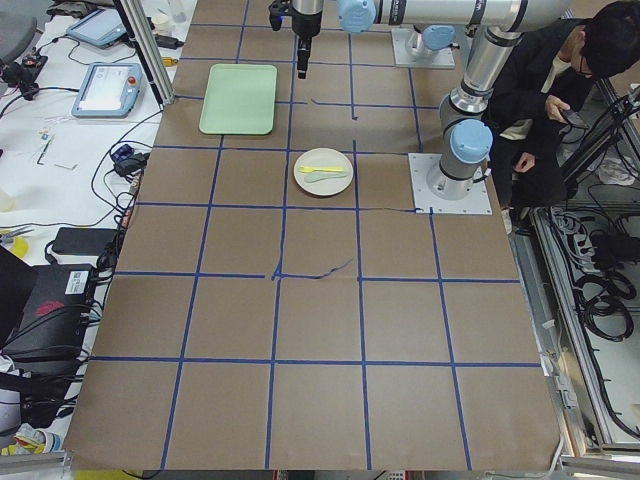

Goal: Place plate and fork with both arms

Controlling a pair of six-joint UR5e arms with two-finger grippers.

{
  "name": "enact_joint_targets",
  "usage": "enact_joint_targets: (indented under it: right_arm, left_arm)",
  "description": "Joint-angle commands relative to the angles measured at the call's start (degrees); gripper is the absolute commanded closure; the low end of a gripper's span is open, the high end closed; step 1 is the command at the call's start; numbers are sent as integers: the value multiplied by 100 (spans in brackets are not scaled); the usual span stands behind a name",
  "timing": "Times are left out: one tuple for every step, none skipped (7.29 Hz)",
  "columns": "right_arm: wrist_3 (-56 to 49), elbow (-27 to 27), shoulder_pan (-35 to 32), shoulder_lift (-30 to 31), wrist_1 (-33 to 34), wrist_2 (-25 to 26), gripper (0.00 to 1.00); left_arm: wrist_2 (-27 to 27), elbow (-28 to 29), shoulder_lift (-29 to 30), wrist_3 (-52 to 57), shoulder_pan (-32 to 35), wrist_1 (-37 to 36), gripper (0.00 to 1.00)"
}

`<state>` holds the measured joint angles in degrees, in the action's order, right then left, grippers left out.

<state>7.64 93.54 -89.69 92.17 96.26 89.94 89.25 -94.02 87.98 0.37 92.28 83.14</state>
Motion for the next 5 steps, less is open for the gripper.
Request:
enact_joint_targets:
  right_arm:
    - [0, 6, 4, -6, 7, -3, 0]
    - [0, 15, 4, -6, 7, -12, 0]
    - [0, 24, -5, -6, 16, -12, 0]
    - [0, 15, -5, -15, 16, -21, 0]
    - [0, 24, -5, -15, 16, -21, 0]
  left_arm:
    - [100, -194, 26, 199, -174, 35, 4]
    - [92, -744, 43, 653, -680, -104, 6]
    - [101, -1385, 9, 997, -1190, -593, 9]
    - [101, -2018, 61, 1453, -1595, -1459, 10]
    - [57, -2685, 87, 2162, -2148, -2190, 12]
